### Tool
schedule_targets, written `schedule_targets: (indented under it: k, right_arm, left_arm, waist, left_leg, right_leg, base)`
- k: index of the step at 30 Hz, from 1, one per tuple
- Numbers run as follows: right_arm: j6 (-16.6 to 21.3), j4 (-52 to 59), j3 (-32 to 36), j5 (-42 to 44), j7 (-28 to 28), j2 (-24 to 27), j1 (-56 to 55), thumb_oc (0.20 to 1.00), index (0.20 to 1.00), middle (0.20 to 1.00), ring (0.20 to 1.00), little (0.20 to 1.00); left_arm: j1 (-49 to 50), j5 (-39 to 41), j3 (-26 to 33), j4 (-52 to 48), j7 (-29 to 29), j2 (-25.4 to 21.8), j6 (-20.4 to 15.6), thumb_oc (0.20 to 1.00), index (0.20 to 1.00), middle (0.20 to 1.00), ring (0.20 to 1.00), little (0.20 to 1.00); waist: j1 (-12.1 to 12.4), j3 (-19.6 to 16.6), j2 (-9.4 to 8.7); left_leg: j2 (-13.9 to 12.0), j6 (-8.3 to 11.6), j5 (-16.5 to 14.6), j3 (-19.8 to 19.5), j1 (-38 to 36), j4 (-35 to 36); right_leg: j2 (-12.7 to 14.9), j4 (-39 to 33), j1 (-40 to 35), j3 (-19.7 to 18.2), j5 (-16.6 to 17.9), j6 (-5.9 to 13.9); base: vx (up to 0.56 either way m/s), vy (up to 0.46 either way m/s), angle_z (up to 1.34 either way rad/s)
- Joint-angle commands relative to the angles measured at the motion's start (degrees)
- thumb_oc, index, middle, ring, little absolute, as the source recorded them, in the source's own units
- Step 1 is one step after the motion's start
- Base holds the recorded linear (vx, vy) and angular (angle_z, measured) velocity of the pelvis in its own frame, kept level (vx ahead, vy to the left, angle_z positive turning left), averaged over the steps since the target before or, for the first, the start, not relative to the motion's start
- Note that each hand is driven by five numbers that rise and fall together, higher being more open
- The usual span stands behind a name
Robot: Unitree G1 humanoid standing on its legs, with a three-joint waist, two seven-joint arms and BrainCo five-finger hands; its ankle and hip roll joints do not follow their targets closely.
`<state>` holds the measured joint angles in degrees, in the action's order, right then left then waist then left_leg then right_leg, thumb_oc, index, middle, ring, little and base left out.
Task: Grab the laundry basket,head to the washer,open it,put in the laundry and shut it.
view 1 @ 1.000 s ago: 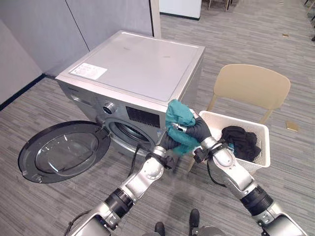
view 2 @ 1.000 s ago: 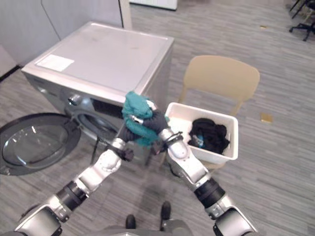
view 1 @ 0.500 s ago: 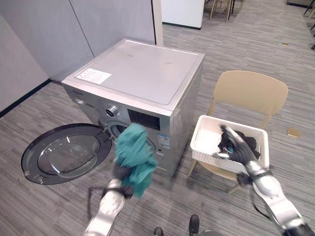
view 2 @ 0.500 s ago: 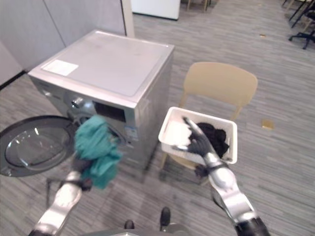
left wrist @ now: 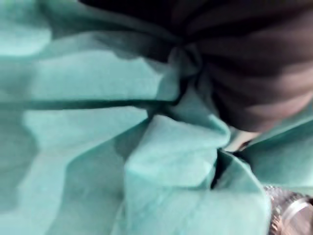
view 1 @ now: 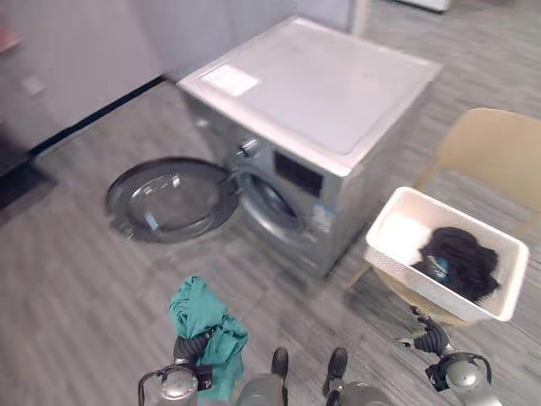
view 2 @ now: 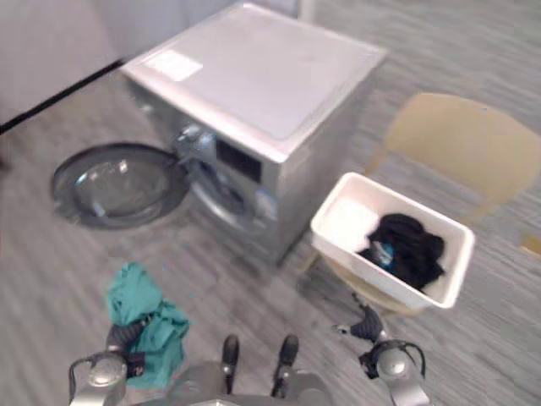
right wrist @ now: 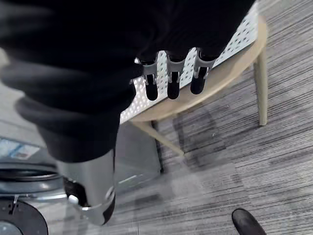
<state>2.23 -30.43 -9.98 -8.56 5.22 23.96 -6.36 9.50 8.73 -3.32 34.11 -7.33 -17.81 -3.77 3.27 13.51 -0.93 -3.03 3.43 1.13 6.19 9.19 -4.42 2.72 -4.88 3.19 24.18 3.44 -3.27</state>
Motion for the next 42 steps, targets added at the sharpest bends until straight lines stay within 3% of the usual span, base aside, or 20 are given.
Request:
schedule_targets:
  k: [1,2,4,7,10,11,13,15,16,18,20,25,27,29,32,34,35,39,41,42]
  right_arm:
    - [1.56,2.86,-2.2,-0.1,2.01,0.96,3.51,1.0,1.0,1.0,1.0,1.0]
    - [1.58,2.81,-2.22,-0.11,2.03,0.95,3.58,1.0,1.0,1.0,1.0,1.0]
    - [1.02,3.24,-2.69,-1.25,2.85,1.85,4.25,1.0,1.0,1.0,1.0,1.0]
    - [0.81,3.59,-2.71,-1.98,2.67,2.0,4.21,1.0,1.0,1.0,1.0,1.0]
    - [0.63,2.96,-3.55,-2.47,2.48,0.97,4.94,1.0,1.0,1.0,1.0,1.0]
    - [0.59,3.42,-4.63,-2.61,1.87,0.14,5.51,1.0,1.0,1.0,1.0,1.0]
    - [0.58,3.41,-4.64,-2.63,1.87,0.05,5.53,1.0,1.0,1.0,1.0,1.0]
    - [0.04,3.82,-5.9,-2.94,2.05,-1.39,6.52,1.0,1.0,1.0,1.0,1.0]
    - [0.03,3.79,-5.9,-2.94,2.07,-1.44,6.61,1.0,1.0,1.0,1.0,1.0]
    - [0.05,4.94,-6.05,-2.51,2.28,-1.88,6.57,1.0,1.0,1.0,1.0,1.0]
    - [0.18,5.82,-6.19,-2.02,2.25,-1.75,6.59,1.0,1.0,1.0,1.0,1.0]
    - [-0.06,5.17,-6.51,-1.22,2.47,-2.01,6.96,1.0,1.0,1.0,1.0,1.0]
    - [-0.02,3.98,-6.36,-1.73,2.38,-2.47,6.21,1.0,1.0,1.0,1.0,1.0]
    - [0.18,3.84,-6.02,-1.71,2.49,-2.41,5.59,1.0,1.0,1.0,1.0,1.0]
    - [0.38,2.7,-5.38,-1.52,2.54,-2.14,5.0,1.0,1.0,1.0,1.0,1.0]
    - [0.23,2.72,-5.14,-1.0,2.53,-1.31,4.88,1.0,1.0,1.0,1.0,1.0]
    - [0.22,2.73,-5.13,-1.0,2.53,-1.31,4.87,1.0,1.0,1.0,1.0,1.0]
    - [0.39,2.66,-5.4,-0.9,2.6,-0.54,5.32,1.0,1.0,1.0,1.0,1.0]
    - [0.57,1.68,-5.53,-0.36,3.0,-0.06,5.87,1.0,1.0,1.0,1.0,1.0]
    - [0.57,1.68,-5.51,-0.36,3.0,-0.07,5.9,1.0,1.0,1.0,1.0,1.0]
  left_arm:
    - [-1.87,-0.42,2.87,1.61,-1.97,-3.38,-1.52,0.2,0.2,0.2,0.2,0.2]
    - [-1.93,-0.42,2.88,1.67,-1.98,-3.36,-1.55,0.2,0.2,0.2,0.2,0.2]
    - [-3.05,-1.17,2.01,2.25,-2.72,-2.81,-1.36,0.2,0.2,0.2,0.2,0.2]
    - [-2.59,-1.75,1.69,2.09,-2.4,-2.48,-1.13,0.2,0.2,0.2,0.2,0.2]
    - [-2.31,-3.15,0.81,2.78,-1.89,-2.13,-1.11,0.2,0.2,0.2,0.2,0.2]
    - [-2.09,-3.33,0.7,2.89,-1.69,-2.31,-1.05,0.2,0.2,0.2,0.2,0.2]
    - [-2.08,-3.32,0.73,2.87,-1.68,-2.39,-1.03,0.2,0.2,0.2,0.2,0.2]
    - [-3.87,-4.18,0.01,2.84,-2.44,-4.45,-0.72,0.2,0.2,0.2,0.2,0.2]
    - [-3.96,-4.17,0.03,2.88,-2.45,-4.48,-0.72,0.2,0.2,0.2,0.2,0.2]
    - [-4.48,-4.53,-0.54,1.9,-2.96,-5.31,-0.88,0.2,0.2,0.2,0.2,0.2]
    - [-5.37,-4.35,-1.65,0.68,-2.79,-5.11,-1.06,0.2,0.2,0.2,0.2,0.2]
    - [-6.66,-4.26,-2.73,1.18,-2.38,-4.77,-0.91,0.2,0.2,0.2,0.2,0.2]
    - [-6.24,-4.89,-3.17,0.78,-1.55,-4.27,-0.8,0.2,0.2,0.2,0.2,0.2]
    - [-6.1,-5.7,-3.64,0.5,-1.29,-4.19,-0.76,0.2,0.2,0.2,0.2,0.2]
    - [-4.49,-6.01,-4.09,-1.43,0.52,-3.78,-0.48,0.2,0.2,0.2,0.2,0.2]
    - [-4.33,-6.48,-5.05,-1.26,1.05,-3.16,-0.35,0.2,0.2,0.2,0.2,0.2]
    - [-4.35,-6.48,-5.07,-1.24,1.05,-3.15,-0.36,0.2,0.2,0.2,0.2,0.2]
    - [-4.53,-6.49,-6.33,-1.91,1.47,-2.76,-0.6,0.2,0.2,0.2,0.2,0.2]
    - [-5.23,-5.91,-6.9,-2.24,0.99,-2.89,-0.77,0.2,0.2,0.2,0.2,0.2]
    - [-5.28,-5.91,-6.9,-2.23,0.99,-2.89,-0.77,0.2,0.2,0.2,0.2,0.2]
  waist:
    - [1.29,-0.29,-2.66]
    - [1.21,-0.26,-2.67]
    - [1.01,-0.3,-2.78]
    - [0.77,-1.08,-1.87]
    - [0.93,-2.31,-2.77]
    - [1.85,-2.3,-3.78]
    - [1.87,-2.3,-3.92]
    - [2.1,-0.85,-5.2]
    - [2.18,-0.83,-5.32]
    - [1.13,0.08,-4.94]
    - [-1.04,1.37,-3.44]
    - [-2.19,2.84,-3.91]
    - [-2.26,2.48,-5.28]
    - [-2.72,2.06,-5.85]
    - [-3.15,1.05,-6.61]
    - [-2.82,1.73,-6.7]
    - [-2.81,1.73,-6.65]
    - [-2.29,1.82,-6.93]
    - [-1.47,2.07,-6.37]
    - [-1.54,1.99,-6.42]
  left_leg:
    - [-2.78,0.86,-0.44,4.01,1.24,0.75]
    - [-2.72,0.87,-0.32,3.94,1.21,0.89]
    - [-6.02,1.31,1.26,10.26,2.66,4.09]
    - [-7.52,1.68,3.11,12.61,0.41,7.14]
    - [-5.74,0.98,1.89,11.19,0.83,4.34]
    - [-3.94,-0.43,-0.88,9.66,1.33,0.9]
    - [-3.85,-0.55,-1.19,9.7,1.47,0.54]
    - [-0.14,-3.58,-5.28,7.55,0.47,-1.71]
    - [0.0,-3.69,-5.35,7.67,0.49,-1.7]
    - [1.08,-4.7,-6.28,6.18,-0.81,-1.1]
    - [1.81,-5.4,-5.36,4.17,-3.67,1.36]
    - [3.23,-5.67,-6.9,2.24,-6.41,1.32]
    - [4.24,-5.32,-9.28,1.6,-7.41,-0.78]
    - [4.34,-4.8,-10.05,1.25,-7.46,-1.73]
    - [2.16,-2.15,-11.23,3.37,-5.36,-9.03]
    - [-0.04,-1.07,-9.29,2.24,-1.29,-18.92]
    - [-0.09,-1.05,-9.35,2.22,-1.22,-19.04]
    - [3.16,-1.56,-9.77,-5.16,1.38,-14.93]
    - [7.24,-0.32,-7.45,-16.25,3.24,-10.85]
    - [7.31,-0.32,-7.14,-16.3,3.31,-10.58]
  right_leg:
    - [2.6,6.19,-5.92,-2.2,-13.98,6.92]
    - [2.62,6.19,-5.93,-2.12,-13.98,6.93]
    - [4.93,6.67,-6.95,3.03,-14.5,7.34]
    - [5.2,8.1,-7.69,5.45,-15.23,7.6]
    - [7.35,8.63,-9.43,6.31,-14.76,8.75]
    - [9.68,10.23,-10.13,5.44,-14.29,9.27]
    - [9.9,10.48,-10.03,5.39,-14.39,9.4]
    - [14.46,22.17,-5.76,0.51,-9.65,10.03]
    - [14.7,22.57,-5.47,0.29,-9.75,10.17]
    - [12.42,26.88,-1.7,-5.64,-9.76,10.1]
    - [6.07,27.25,5.35,-11.9,-12.05,8.46]
    - [3.77,21.84,9.4,-11.11,-9.63,8.83]
    - [3.88,17.31,7.8,-6.62,-8.84,8.9]
    - [2.76,14.57,6.09,-8.31,-9.27,8.62]
    - [1.61,9.92,2.15,-9.41,-9.0,7.29]
    - [0.08,8.03,-0.7,-11.72,-9.57,5.44]
    - [0.04,8.02,-0.7,-11.71,-9.57,5.42]
    - [-0.89,7.11,-1.3,-16.29,-9.93,5.36]
    - [-2.71,7.39,-1.4,-21.71,-9.87,5.91]
    - [-2.63,7.35,-1.25,-21.65,-9.76,5.94]
  base:
    - [0.15,0.088,0.99]
    - [0.05,0.159,0.93]
    - [0.08,0.186,1.04]
    - [0.16,0.203,1.03]
    - [0.3,0.308,0.44]
    - [0.2,0.21,0.29]
    - [0.18,0.195,0.11]
    - [0.3,0.337,0.16]
    - [0.19,0.225,0.61]
    - [0.16,0.14,0.76]
    - [0.18,0.149,0.35]
    - [0.16,0.013,0.3]
    - [0.26,-0.145,0.22]
    - [0.19,-0.171,0.2]
    - [0.16,-0.155,0.44]
    - [0.11,-0.099,0.12]
    - [0.07,-0.02,-0.22]
    - [0.12,0.064,-0.75]
    - [0.18,0.114,-0.9]
    - [0.09,0.085,-0.64]
